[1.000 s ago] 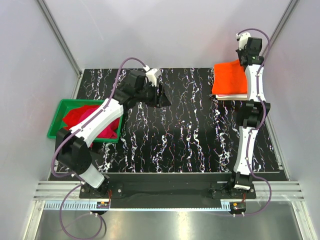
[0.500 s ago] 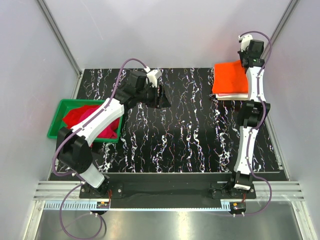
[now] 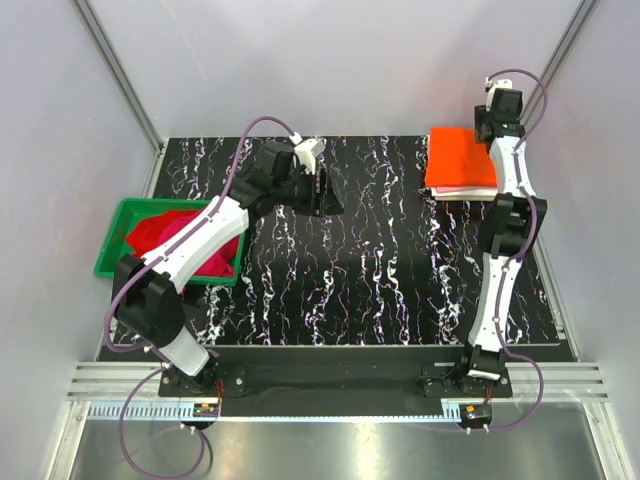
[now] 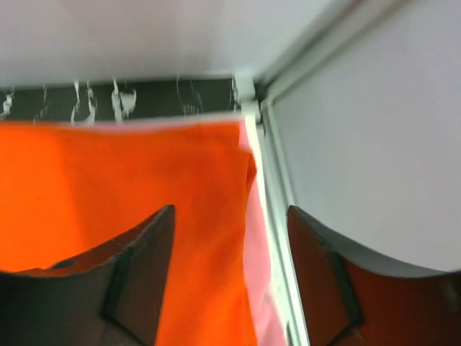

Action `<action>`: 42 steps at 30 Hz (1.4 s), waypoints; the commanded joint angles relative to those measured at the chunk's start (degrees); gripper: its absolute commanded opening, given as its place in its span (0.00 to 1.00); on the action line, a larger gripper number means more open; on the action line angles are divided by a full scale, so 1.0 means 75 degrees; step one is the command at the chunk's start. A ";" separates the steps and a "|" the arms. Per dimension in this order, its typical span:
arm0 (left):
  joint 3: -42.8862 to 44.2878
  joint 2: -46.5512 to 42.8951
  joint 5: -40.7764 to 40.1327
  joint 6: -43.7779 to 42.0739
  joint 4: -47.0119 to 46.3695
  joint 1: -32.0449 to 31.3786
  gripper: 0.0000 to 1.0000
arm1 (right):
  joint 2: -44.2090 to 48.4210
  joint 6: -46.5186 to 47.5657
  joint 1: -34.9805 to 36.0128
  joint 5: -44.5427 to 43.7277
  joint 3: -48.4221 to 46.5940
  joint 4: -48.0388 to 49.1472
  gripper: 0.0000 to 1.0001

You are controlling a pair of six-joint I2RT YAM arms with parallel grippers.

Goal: Fold and stack the t-shirts
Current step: Neatly place the folded tshirt to the corner

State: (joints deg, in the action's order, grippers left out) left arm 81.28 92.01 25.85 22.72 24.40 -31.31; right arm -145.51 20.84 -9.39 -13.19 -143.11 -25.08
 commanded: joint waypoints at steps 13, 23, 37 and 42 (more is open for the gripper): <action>0.0167 -0.0900 -0.0235 -0.0111 -0.0254 -0.0150 0.61 | 0.3804 -0.2908 0.0033 0.0517 0.4994 -0.0066 0.14; 0.0144 -0.1053 -0.0410 -0.0158 -0.0265 -0.0173 0.62 | 0.3172 -0.2884 -0.0623 0.0470 0.5335 -0.0066 0.11; 0.0062 -0.1146 -0.0867 -0.0345 -0.0254 -0.0173 0.62 | 0.3872 -0.4344 -0.0694 0.0118 0.4412 -0.2008 0.19; 0.0062 -0.1520 -0.1348 -0.0615 -0.0219 -0.0126 0.62 | 0.5534 -0.5625 -0.0589 0.1357 0.5273 -0.2881 0.33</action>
State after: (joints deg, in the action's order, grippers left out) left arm 81.23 85.27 19.31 20.53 24.47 -32.40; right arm -116.66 -13.15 -14.76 -8.47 -105.27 -41.34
